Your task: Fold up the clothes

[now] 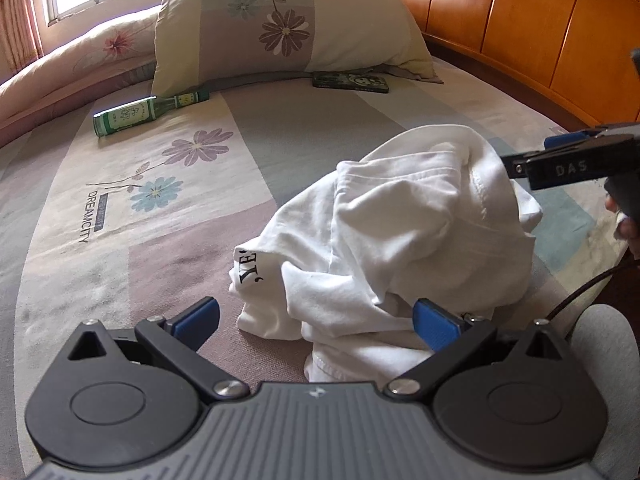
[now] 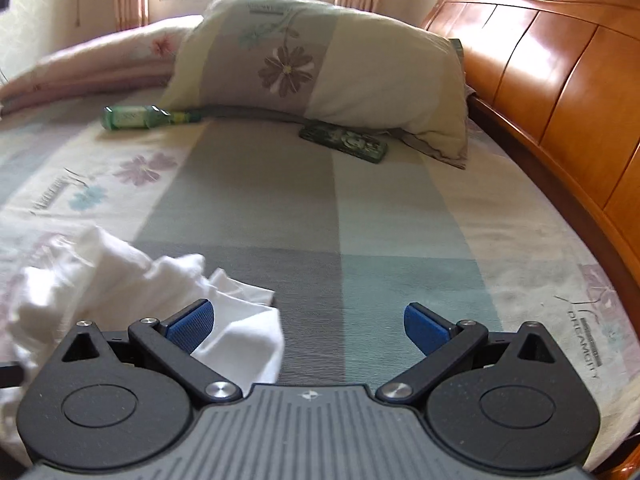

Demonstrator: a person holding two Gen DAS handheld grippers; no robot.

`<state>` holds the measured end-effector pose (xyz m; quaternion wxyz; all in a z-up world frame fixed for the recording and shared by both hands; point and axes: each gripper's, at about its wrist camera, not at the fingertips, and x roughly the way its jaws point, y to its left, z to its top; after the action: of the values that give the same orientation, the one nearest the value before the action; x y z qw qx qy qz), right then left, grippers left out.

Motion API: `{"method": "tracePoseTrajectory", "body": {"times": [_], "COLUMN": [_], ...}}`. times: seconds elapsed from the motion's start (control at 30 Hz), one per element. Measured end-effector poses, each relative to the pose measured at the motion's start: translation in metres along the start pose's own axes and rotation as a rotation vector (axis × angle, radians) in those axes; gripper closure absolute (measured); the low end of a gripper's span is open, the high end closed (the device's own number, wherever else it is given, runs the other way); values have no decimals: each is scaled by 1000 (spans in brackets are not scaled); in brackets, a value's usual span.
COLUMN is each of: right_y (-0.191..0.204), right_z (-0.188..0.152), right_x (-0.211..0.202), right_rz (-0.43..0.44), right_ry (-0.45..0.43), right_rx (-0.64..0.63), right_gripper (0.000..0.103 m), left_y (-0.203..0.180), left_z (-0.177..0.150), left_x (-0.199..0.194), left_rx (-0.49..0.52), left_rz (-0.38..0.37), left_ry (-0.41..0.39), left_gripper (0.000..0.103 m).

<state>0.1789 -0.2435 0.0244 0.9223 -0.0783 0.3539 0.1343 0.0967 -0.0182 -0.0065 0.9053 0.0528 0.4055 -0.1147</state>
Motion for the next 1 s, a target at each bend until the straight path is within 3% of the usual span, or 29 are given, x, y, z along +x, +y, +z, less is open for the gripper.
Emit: {"method": "tracePoseTrajectory", "body": {"times": [0.17, 0.4, 0.53, 0.67, 0.77, 1.0], "right_y": [13, 23, 34, 55, 66, 42], "right_z": [-24, -47, -49, -53, -52, -4], "right_x": [-23, -35, -35, -18, 0, 23], "right_rz": [111, 151, 219, 282, 240, 123], "right_ry": [26, 73, 77, 113, 109, 13], "right_rx": [-48, -85, -112, -161, -191, -154], "right_gripper": [0, 0, 0, 0, 0, 0], "left_y": [-2, 12, 24, 33, 36, 53], "left_z": [11, 37, 51, 59, 65, 89], "left_x": [13, 24, 18, 28, 38, 56], "left_rx": [41, 41, 35, 39, 49, 45], "left_rz": [11, 50, 73, 87, 108, 159], "left_ry": [7, -7, -66, -60, -64, -91], "left_gripper": [1, 1, 1, 1, 1, 1]}}
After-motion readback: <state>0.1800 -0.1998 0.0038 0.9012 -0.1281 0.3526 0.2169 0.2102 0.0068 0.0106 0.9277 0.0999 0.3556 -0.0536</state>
